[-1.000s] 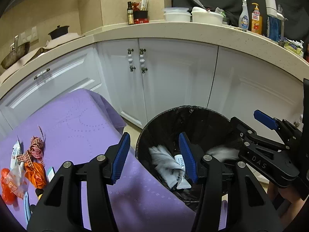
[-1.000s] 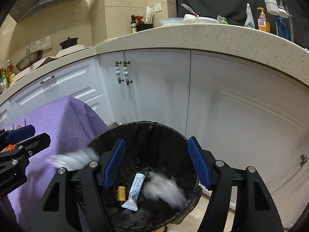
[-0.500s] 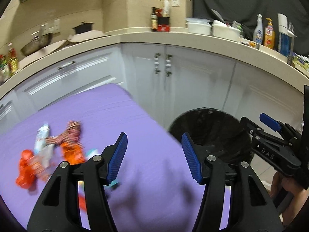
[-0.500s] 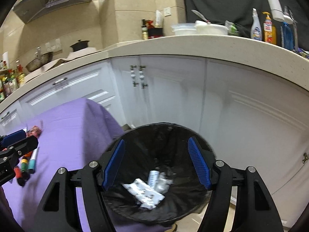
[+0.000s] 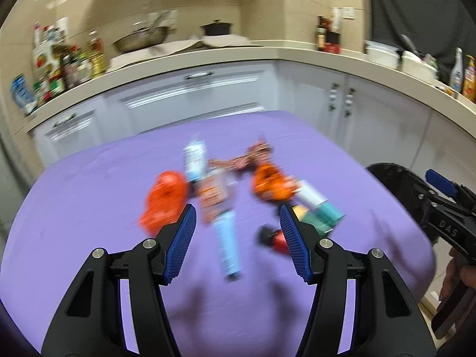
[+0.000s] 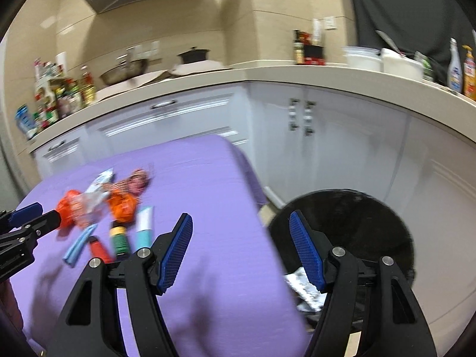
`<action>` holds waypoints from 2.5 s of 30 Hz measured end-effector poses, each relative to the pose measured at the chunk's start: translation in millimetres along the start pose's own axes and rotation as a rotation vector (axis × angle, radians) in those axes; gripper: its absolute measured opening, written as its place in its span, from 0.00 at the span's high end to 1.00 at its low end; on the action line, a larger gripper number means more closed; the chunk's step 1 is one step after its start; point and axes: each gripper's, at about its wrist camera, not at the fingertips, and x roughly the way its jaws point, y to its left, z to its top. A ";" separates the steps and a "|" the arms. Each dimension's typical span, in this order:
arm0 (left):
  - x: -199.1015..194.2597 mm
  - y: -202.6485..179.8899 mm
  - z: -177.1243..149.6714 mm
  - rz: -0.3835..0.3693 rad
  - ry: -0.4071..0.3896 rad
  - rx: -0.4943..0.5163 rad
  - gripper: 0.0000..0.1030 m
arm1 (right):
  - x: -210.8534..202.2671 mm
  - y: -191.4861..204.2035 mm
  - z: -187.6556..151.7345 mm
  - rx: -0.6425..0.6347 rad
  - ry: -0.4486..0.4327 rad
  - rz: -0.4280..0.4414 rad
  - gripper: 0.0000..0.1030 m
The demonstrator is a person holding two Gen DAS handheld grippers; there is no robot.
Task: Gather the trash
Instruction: 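Move both tools back over the table toward the tubes and bottles, then grasp the red bottle with the right tool while the left tool grasps the blue tube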
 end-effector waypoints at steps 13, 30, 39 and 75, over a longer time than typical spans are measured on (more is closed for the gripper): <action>-16.1 86.8 -34.8 0.127 0.032 -0.122 0.45 | 7.6 81.4 -12.4 -0.131 0.056 0.126 0.36; -20.8 140.7 -58.5 0.184 0.058 -0.221 0.45 | 27.5 123.3 -31.2 -0.200 0.177 0.208 0.54; -18.3 145.5 -64.1 0.173 0.067 -0.236 0.45 | 32.7 133.0 -35.5 -0.205 0.212 0.227 0.54; -5.3 47.5 -47.4 -0.013 0.052 -0.099 0.45 | 4.3 81.6 -24.9 -0.149 0.126 0.129 0.76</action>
